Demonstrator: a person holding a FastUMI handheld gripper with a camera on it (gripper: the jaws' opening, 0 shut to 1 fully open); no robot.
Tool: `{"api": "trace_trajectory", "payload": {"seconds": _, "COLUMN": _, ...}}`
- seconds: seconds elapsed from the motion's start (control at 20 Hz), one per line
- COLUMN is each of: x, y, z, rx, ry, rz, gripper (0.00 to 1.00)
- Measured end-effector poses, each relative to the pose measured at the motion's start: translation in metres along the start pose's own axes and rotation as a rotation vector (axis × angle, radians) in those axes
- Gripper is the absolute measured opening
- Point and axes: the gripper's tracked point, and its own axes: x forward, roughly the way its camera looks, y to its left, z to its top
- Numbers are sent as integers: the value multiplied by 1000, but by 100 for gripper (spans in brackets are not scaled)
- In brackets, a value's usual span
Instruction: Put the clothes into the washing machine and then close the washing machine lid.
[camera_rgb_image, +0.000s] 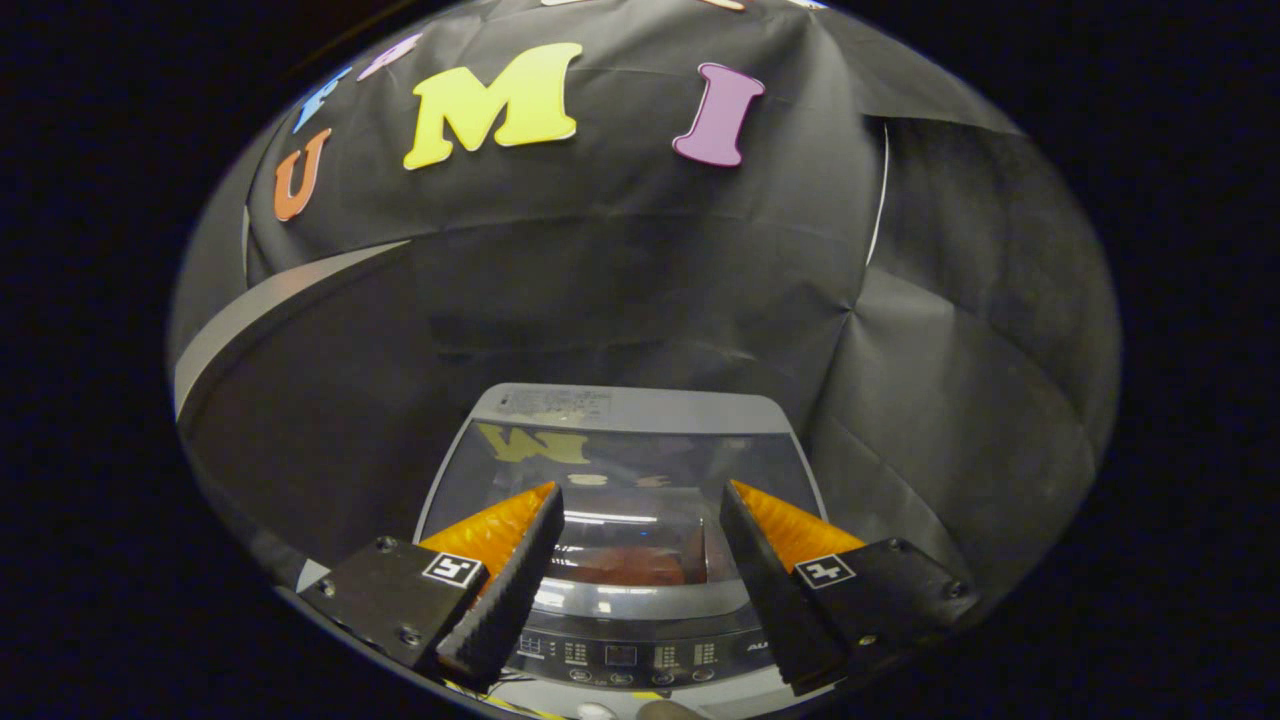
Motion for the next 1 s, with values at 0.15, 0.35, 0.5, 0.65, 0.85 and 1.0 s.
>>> {"api": "trace_trajectory", "payload": {"seconds": 0.15, "x": -4, "y": -3, "z": 8, "rx": 5, "ry": -14, "rz": 0, "gripper": 99}}
{"api": "trace_trajectory", "payload": {"seconds": 0.35, "x": -19, "y": -3, "z": 16, "rx": 15, "ry": -48, "rz": 5, "gripper": 99}}
{"api": "trace_trajectory", "payload": {"seconds": 0.5, "x": -37, "y": 2, "z": 22, "rx": 15, "ry": -77, "rz": 12, "gripper": 99}}
{"api": "trace_trajectory", "payload": {"seconds": 0.65, "x": -65, "y": 9, "z": 27, "rx": 2, "ry": -116, "rz": 10, "gripper": 99}}
{"api": "trace_trajectory", "payload": {"seconds": 0.85, "x": -116, "y": 26, "z": 16, "rx": 3, "ry": -159, "rz": 3, "gripper": 99}}
{"api": "trace_trajectory", "payload": {"seconds": 1.0, "x": -163, "y": 44, "z": 3, "rx": -17, "ry": -201, "rz": -21, "gripper": 98}}
